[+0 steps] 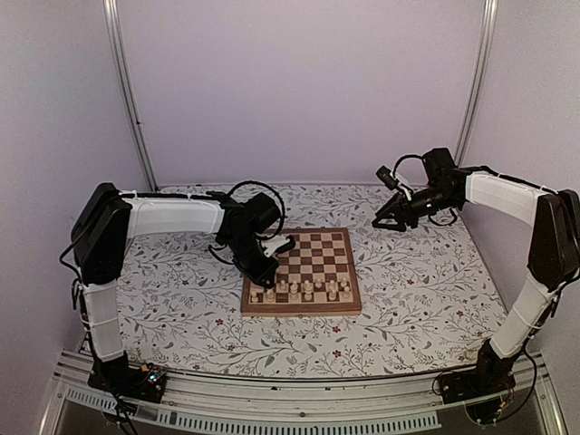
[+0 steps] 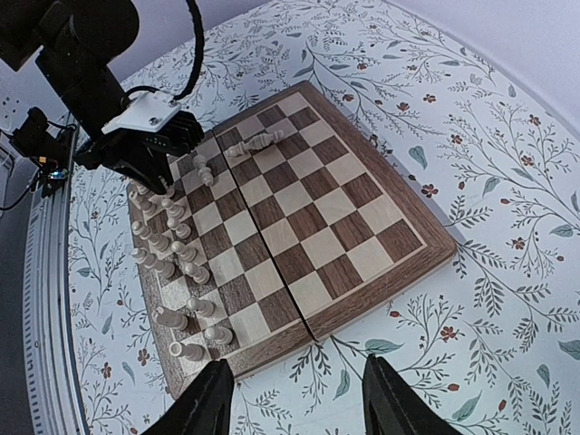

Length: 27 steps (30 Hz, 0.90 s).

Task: Set up the chess pieces on the board
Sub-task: Place the chess piece on the chessboard.

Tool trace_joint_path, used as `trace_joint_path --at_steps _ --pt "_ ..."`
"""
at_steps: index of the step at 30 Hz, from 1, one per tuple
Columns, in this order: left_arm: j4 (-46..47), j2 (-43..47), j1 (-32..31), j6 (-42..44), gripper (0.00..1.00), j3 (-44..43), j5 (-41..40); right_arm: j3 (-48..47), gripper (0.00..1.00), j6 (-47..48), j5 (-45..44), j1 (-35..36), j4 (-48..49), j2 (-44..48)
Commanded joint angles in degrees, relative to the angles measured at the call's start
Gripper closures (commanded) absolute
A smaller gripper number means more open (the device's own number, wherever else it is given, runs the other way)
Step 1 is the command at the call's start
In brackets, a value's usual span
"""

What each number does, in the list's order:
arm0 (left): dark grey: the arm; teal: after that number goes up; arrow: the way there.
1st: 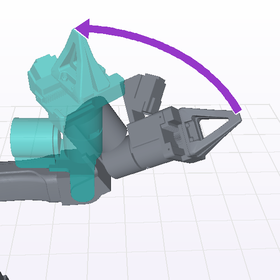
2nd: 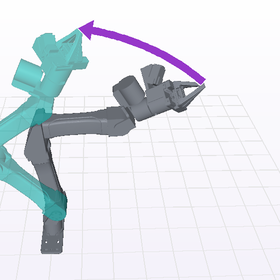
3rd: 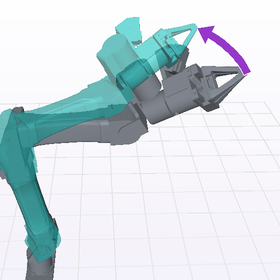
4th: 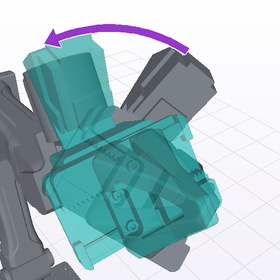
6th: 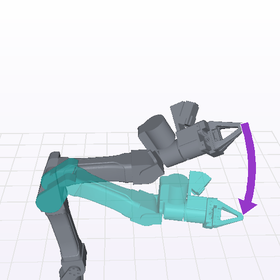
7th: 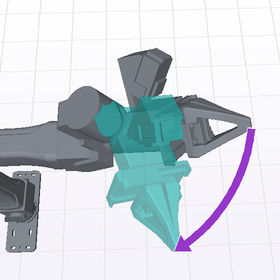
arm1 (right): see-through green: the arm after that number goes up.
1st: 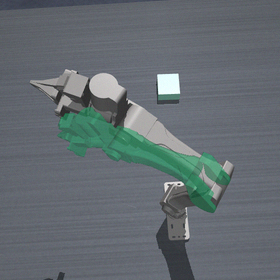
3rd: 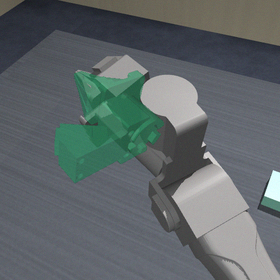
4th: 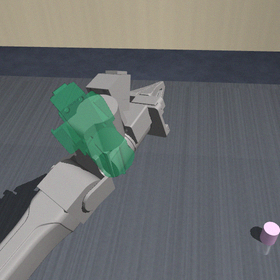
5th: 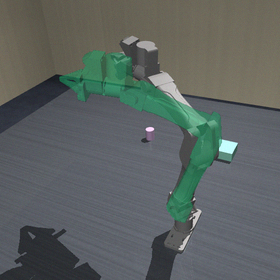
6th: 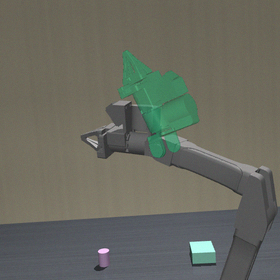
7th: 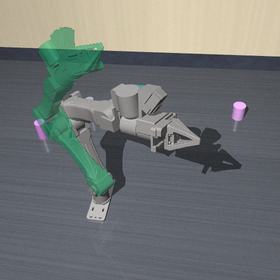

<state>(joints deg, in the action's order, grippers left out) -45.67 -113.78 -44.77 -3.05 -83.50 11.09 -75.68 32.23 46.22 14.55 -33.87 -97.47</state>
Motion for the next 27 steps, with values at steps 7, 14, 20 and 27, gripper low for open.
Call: trace_joint_path --at_steps 7,14,20,27 --pt "-0.76 -1.21 -0.79 0.16 0.81 -0.94 -0.63 0.27 0.49 0.47 0.47 0.04 -0.76 -0.53" --pt "-1.17 -1.18 -0.84 0.22 0.75 -1.3 -0.68 0.27 0.49 0.47 0.45 0.01 -0.79 -0.54" --pt "-3.05 1.58 -0.84 0.36 0.72 -3.24 -1.54 0.23 0.49 0.48 0.54 0.05 -0.84 -0.57" --pt "-5.39 3.21 -0.35 2.69 0.7 -6.83 -2.97 0.18 0.49 0.48 0.54 0.01 -0.89 -0.61"
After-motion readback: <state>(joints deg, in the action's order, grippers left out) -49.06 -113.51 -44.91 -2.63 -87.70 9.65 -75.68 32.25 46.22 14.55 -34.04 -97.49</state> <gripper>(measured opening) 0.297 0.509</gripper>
